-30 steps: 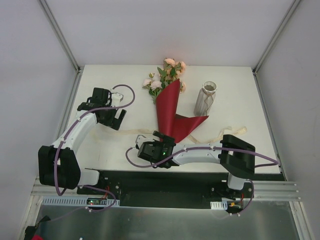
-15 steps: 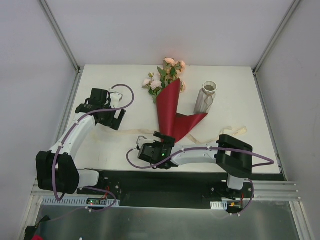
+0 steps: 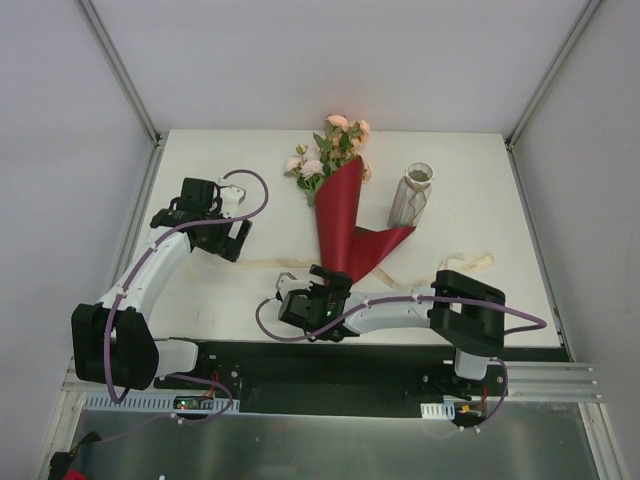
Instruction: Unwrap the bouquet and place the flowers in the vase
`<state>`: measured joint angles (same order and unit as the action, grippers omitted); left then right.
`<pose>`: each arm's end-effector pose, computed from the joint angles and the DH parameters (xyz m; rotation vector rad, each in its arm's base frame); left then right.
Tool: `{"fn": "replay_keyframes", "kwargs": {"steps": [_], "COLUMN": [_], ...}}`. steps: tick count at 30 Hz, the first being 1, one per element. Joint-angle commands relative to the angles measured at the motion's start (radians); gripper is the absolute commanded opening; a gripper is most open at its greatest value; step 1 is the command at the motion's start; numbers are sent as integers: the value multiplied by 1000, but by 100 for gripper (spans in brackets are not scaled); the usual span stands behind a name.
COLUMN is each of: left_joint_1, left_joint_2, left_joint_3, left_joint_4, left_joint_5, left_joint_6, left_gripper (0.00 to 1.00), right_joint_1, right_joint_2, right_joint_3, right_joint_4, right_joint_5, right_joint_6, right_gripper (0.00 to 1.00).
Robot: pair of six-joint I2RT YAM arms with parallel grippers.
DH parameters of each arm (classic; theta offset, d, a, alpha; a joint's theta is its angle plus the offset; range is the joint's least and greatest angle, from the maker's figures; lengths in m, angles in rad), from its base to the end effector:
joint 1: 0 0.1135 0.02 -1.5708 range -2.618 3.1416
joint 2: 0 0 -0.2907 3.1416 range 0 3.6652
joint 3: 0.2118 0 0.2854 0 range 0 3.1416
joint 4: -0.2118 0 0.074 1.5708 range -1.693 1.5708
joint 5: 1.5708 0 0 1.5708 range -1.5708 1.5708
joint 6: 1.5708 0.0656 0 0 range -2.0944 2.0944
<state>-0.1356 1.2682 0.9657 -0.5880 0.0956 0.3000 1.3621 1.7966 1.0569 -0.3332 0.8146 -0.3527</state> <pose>0.3016 -0.0475 0.2569 0.5713 2.3889 -0.0457 0.1272 0.3702 0.1485 -1.5524 1.6726 -0.5778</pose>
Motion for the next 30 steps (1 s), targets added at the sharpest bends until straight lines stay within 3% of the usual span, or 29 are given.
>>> {"fn": "replay_keyframes", "kwargs": {"steps": [1, 11, 17, 23, 28, 30], "left_joint_1": [5, 5, 5, 5, 5, 5], "left_joint_2": [-15, -21, -30, -32, -36, -38], "left_joint_3": [7, 8, 5, 13, 21, 19], "left_joint_4": [-1, -1, -1, -1, -1, -1], "left_joint_5": [-4, 1, 7, 19, 33, 38], "left_joint_6": [-2, -10, -15, -16, -25, -25], "left_gripper": [99, 99, 99, 99, 99, 99], "right_joint_1": [-3, 26, 38, 100, 143, 144], "right_joint_2": [-48, -245, -339, -445, -439, -425], "right_joint_3": [-21, -18, -70, -93, -84, -83], "right_joint_4": [115, 330, 398, 211, 22, 13], "right_joint_5": [81, 210, 320, 373, 379, 330], "right_joint_6": [-35, -172, -145, 36, 254, 256], "right_gripper": [89, 85, 86, 92, 96, 98]}}
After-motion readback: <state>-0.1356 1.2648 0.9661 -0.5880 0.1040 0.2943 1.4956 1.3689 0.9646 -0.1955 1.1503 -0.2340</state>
